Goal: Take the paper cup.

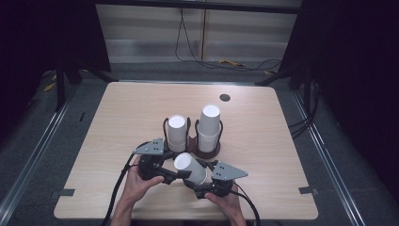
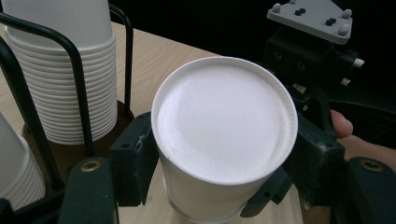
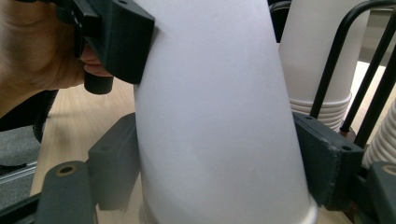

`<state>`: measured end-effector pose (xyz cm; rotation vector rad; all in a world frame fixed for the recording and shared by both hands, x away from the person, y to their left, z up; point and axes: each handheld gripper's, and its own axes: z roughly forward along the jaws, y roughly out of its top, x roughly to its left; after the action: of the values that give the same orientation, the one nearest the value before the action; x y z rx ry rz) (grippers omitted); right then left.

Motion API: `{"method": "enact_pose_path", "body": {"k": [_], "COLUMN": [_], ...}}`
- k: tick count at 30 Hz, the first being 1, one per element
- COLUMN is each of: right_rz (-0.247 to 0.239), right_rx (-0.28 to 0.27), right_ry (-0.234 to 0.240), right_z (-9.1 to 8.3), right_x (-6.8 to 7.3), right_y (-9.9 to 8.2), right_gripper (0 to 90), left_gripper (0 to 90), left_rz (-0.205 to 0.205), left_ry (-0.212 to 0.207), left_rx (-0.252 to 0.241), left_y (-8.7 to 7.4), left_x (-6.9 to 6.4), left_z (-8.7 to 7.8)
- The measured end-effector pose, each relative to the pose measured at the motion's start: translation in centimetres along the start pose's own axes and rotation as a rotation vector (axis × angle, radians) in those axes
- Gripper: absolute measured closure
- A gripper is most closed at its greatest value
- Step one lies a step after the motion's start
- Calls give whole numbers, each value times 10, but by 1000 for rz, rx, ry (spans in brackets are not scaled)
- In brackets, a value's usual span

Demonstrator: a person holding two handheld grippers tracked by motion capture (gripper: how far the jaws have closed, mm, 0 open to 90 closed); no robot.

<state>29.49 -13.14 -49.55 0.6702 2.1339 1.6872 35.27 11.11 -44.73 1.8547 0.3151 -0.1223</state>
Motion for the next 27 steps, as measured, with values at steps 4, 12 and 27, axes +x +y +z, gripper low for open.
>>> {"method": "enact_pose_path", "body": {"k": [4,12,27], "right_rz": [4,-4,22], "right_rx": [12,56,91], "right_ry": [1,9,-18], "right_z": [1,-4,-9], "right_x": [-1,-3,-11], "right_y": [1,7,8], "right_gripper": [241,250,257], "left_gripper": [320,306,155], "left_rz": [2,6,-2], "left_ry": [3,7,122], "left_rx": [3,-15,-14], "left_y": [0,-3,-10], "left_x": [0,0,4], "left_z": [0,2,-8]}}
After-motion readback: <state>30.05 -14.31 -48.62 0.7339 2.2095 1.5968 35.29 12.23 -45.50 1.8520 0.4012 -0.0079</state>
